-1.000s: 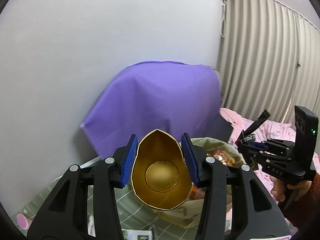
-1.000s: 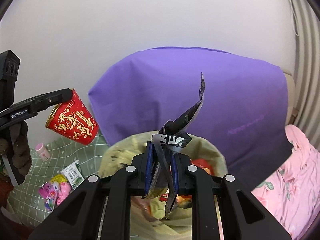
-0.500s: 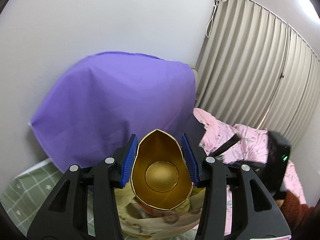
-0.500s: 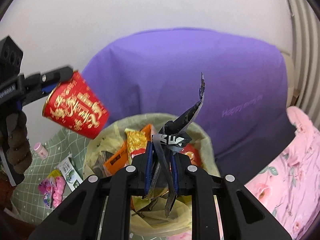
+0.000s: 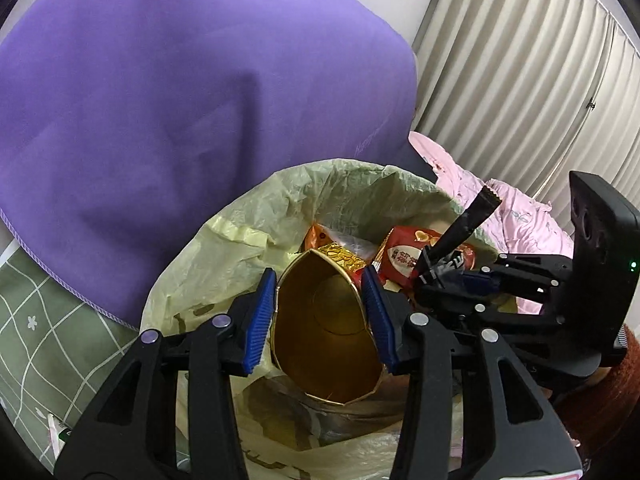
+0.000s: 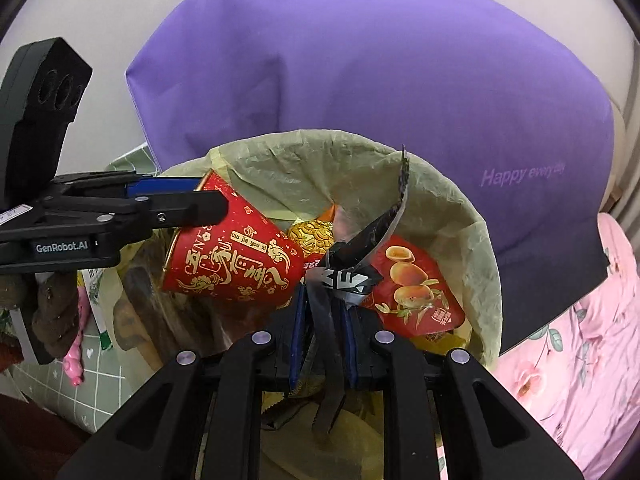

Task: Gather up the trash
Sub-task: 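Open both grippers to drop the cup and strip into the bag, then move both tools back to the remaining items on the table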

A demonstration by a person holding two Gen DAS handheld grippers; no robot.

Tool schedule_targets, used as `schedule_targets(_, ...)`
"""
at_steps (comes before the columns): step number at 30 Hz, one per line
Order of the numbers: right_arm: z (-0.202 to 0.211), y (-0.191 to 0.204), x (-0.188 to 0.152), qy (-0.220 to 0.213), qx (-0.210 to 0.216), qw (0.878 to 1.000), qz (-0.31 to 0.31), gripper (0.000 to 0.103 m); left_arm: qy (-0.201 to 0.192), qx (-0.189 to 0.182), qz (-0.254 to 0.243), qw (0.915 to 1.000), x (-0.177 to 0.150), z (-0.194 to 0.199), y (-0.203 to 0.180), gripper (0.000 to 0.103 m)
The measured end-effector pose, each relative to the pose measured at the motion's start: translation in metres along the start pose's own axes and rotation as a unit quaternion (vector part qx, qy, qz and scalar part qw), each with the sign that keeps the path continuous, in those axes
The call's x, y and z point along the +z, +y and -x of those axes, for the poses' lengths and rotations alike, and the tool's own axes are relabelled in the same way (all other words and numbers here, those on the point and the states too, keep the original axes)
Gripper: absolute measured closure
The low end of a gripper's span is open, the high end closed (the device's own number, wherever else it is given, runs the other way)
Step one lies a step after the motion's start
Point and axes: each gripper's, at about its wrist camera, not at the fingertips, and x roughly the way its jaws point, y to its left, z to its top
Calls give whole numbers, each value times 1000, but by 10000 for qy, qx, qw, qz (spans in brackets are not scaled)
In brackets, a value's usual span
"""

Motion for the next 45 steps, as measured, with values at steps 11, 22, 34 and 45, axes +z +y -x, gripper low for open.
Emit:
schedule_targets(11,8,0,-1,-59,-145,9999,-57,83,8,-399,272,9988,4,11,12,51)
schedule_targets(22,41,2,-8,-326,-356,9986,-232,56,-672,-442,554,9952,11,85,29,44)
schedule_targets(34,80,26,14,-1073,-534,9922,-330,55,-1176,774,965,9853,-30,161,87,44)
schedule_targets(45,46,126,25,-978,656,9916,543,55,-962,1889,1777,9610,-134,211,158,44)
